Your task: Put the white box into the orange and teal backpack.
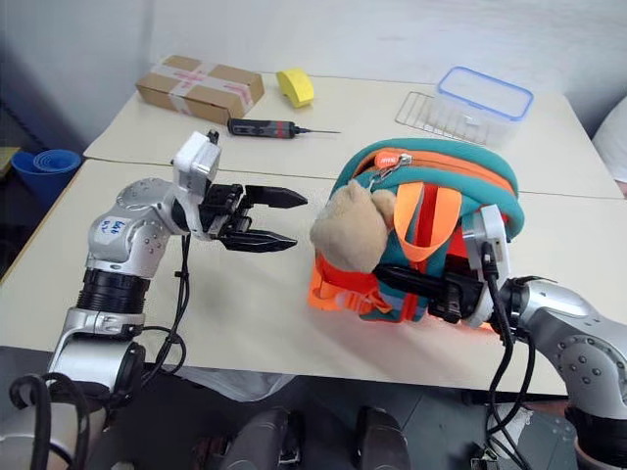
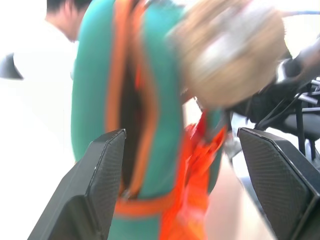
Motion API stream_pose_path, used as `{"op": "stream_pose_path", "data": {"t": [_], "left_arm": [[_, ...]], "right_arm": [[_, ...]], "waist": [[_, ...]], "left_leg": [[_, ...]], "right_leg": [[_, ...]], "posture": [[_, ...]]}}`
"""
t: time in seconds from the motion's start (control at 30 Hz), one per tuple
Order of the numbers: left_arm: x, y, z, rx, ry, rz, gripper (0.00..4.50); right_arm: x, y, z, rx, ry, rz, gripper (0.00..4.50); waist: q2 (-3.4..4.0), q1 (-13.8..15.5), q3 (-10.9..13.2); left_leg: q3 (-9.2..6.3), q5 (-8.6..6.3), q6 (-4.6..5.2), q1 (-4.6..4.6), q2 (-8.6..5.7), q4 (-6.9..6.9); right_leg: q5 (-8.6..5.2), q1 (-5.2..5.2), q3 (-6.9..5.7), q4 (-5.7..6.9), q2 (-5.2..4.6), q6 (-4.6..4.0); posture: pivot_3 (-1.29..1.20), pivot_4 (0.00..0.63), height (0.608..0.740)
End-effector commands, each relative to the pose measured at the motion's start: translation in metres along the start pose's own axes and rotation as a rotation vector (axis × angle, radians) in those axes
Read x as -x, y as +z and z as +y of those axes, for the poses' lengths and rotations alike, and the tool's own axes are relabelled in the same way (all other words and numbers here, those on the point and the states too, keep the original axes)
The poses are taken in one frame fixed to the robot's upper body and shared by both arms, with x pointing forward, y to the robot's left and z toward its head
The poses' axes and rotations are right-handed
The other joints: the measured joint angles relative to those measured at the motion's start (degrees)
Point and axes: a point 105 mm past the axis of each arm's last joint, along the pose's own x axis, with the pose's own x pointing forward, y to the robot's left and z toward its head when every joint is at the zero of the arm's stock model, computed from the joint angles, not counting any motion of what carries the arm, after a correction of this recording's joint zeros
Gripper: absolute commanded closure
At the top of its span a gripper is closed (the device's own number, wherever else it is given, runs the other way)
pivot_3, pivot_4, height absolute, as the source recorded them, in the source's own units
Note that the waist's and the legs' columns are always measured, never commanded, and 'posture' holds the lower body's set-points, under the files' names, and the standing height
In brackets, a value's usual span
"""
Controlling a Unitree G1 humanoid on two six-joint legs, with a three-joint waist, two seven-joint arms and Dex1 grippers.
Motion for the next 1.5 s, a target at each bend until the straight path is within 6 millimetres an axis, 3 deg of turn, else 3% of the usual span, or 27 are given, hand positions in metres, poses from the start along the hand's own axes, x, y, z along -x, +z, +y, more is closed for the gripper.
{"op": "stream_pose_path", "data": {"t": [0.03, 0.17, 0.3, 0.43, 0.7, 0.73, 0.97, 1.13, 1.27, 1.5], "left_arm": [[-0.021, 0.018, -0.017, -0.075, -0.059, -0.054, 0.76], [-0.046, 0.017, -0.028, -0.103, -0.086, -0.106, 0.76], [-0.058, 0.001, -0.029, -0.138, -0.09, -0.047, 0.76], [-0.063, 0.004, -0.012, -0.23, 0.021, -0.094, 1.9], [-0.049, 0.021, 0.002, -0.241, 0.105, -0.16, 4.35], [-0.046, 0.023, 0.002, -0.235, 0.102, -0.165, 4.47], [-0.019, 0.033, 0.009, -0.213, 0.146, -0.14, 4.47], [0.017, 0.027, 0.024, -0.215, 0.274, -0.049, 4.47], [0.019, 0.022, 0.02, -0.133, 0.261, -0.03, 4.47], [-0.002, 0.018, -0.012, -0.05, 0.117, -0.014, 2.55]], "right_arm": [[-0.004, 0.004, 0.004, 0.028, 0.02, -0.015, 4.5], [-0.006, 0.004, 0.005, 0.021, 0.03, -0.012, 4.5], [-0.005, 0.004, 0.006, 0.019, 0.032, -0.012, 4.5], [-0.005, 0.005, 0.006, 0.023, 0.029, -0.016, 4.5], [-0.002, 0.005, 0.006, 0.025, 0.002, -0.033, 4.5], [-0.002, 0.005, 0.005, 0.025, -0.002, -0.037, 4.5], [-0.002, 0.004, 0.005, 0.025, -0.02, -0.052, 4.5], [-0.001, 0.002, 0.004, 0.025, -0.04, -0.062, 4.5], [0.0, 0.001, 0.004, 0.023, -0.049, -0.066, 4.5], [0.001, 0.0, 0.001, 0.024, -0.056, -0.066, 4.5]], "waist": [[0.0, -0.11, 0.0], [0.0, -0.22, 0.0], [0.01, -0.28, -0.01], [0.0, -0.18, 0.0], [0.01, -0.2, 0.0], [0.01, -0.2, 0.0], [0.01, -0.23, 0.0], [0.01, -0.28, 0.0], [0.01, -0.21, 0.0], [0.01, -0.28, 0.0]], "left_leg": [[-0.04, -0.01, 0.01, 0.0, -0.03, 0.0], [-0.04, 0.0, -0.01, 0.01, -0.04, 0.0], [-0.01, 0.07, -0.07, 0.02, -0.01, 0.0], [0.02, 0.08, -0.07, 0.05, -0.01, -0.01], [-0.01, 0.08, -0.06, 0.04, 0.0, -0.01], [-0.01, 0.08, -0.06, 0.04, 0.0, -0.01], [-0.02, 0.09, -0.06, 0.04, 0.0, -0.01], [0.0, 0.09, -0.06, 0.05, 0.0, -0.02], [0.02, 0.09, -0.06, 0.04, -0.01, -0.02], [-0.03, 0.09, -0.07, 0.03, -0.01, -0.02]], "right_leg": [[0.0, 0.03, 0.02, -0.02, -0.01, 0.0], [0.0, 0.06, 0.0, -0.02, 0.04, 0.0], [0.0, 0.04, -0.04, 0.0, 0.11, 0.0], [0.0, 0.05, -0.14, 0.01, 0.11, 0.0], [0.0, 0.04, -0.17, 0.0, 0.08, 0.0], [0.0, 0.04, -0.17, 0.0, 0.08, 0.0], [0.0, 0.04, -0.23, 0.02, 0.1, 0.0], [0.0, 0.03, -0.37, 0.03, 0.13, 0.0], [0.0, 0.01, -0.38, 0.04, 0.13, 0.0], [0.0, 0.02, -0.25, 0.06, 0.12, 0.0]], "posture": [[0.0, 0.15, 0.74], [0.0, 0.15, 0.74], [0.0, 0.15, 0.74], [0.0, 0.15, 0.74], [0.0, 0.15, 0.74], [0.0, 0.15, 0.74], [0.0, 0.15, 0.74], [0.0, 0.15, 0.74], [0.0, 0.15, 0.74], [0.0, 0.15, 0.74]]}}
